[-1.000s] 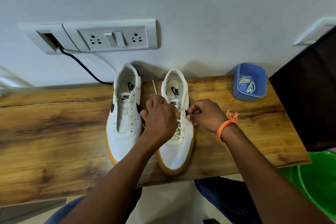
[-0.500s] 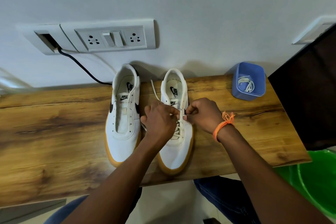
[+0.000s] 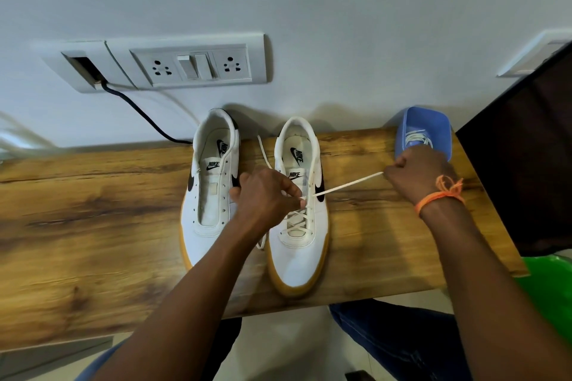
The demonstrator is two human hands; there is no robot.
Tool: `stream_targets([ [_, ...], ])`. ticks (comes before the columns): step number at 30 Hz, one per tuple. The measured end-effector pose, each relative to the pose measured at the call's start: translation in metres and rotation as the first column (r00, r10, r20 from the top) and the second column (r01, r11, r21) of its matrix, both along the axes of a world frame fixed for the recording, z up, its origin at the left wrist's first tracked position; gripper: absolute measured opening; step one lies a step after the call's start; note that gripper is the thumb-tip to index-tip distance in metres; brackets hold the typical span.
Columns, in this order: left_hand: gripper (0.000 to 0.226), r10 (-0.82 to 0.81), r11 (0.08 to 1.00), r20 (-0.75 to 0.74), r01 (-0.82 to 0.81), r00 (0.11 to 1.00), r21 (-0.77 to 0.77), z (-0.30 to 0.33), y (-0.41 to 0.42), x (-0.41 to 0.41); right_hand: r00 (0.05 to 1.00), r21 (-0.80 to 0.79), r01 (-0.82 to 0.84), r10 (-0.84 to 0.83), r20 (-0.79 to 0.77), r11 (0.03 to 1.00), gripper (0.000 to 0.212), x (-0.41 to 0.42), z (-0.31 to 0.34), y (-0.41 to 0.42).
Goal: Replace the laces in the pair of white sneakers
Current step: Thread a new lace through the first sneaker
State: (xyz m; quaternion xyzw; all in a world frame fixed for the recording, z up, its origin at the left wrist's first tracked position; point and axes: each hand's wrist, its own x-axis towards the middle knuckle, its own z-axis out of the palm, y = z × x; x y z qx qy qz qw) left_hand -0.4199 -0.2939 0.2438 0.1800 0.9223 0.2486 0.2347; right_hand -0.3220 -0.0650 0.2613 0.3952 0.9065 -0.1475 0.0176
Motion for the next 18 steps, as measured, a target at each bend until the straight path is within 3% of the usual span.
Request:
stream_targets([
  [3, 0.008, -0.056, 0.971, 0.067, 0.038, 0.996, 0.235, 0.009, -0.006, -0.013, 0.999, 0.105, 0.021, -0.024, 0.032, 0.994, 0.017, 0.004, -0.005, 0.007],
  [5, 0.024, -0.041, 0.953, -0.109, 0.072, 0.993, 0.293, 0.014, -0.012, -0.024, 0.995, 0.019, -0.089, 0.088, 0.057, 0.996, 0.018, -0.003, -0.008, -0.007],
  [7, 0.040, -0.113, 0.951, -0.292, 0.188, 0.950, 0.244, 0.015, -0.016, -0.031, 0.984, -0.198, -0.175, 0.178, -0.003, 0.964, 0.029, -0.010, -0.009, -0.032],
  [10, 0.050, -0.319, 0.924, -0.294, 0.364, 0.901, 0.116, 0.015, -0.018, -0.031, 0.962, -0.419, -0.271, 0.259, -0.087, 0.867, 0.020, -0.016, -0.012, -0.068],
  [12, 0.055, -0.374, 0.911, -0.280, 0.407, 0.884, 0.068, 0.013, -0.018, -0.028, 0.952, -0.434, -0.304, 0.282, -0.117, 0.848, 0.012, -0.017, -0.017, -0.083],
  [15, 0.053, -0.326, 0.927, -0.261, 0.361, 0.908, 0.097, 0.014, -0.017, -0.026, 0.936, -0.332, -0.350, 0.321, -0.142, 0.876, 0.017, -0.018, -0.021, -0.091],
  [18, 0.053, -0.299, 0.933, -0.241, 0.336, 0.923, 0.126, 0.010, -0.018, -0.026, 0.959, -0.376, -0.283, 0.265, -0.102, 0.882, 0.024, -0.017, -0.021, -0.075],
])
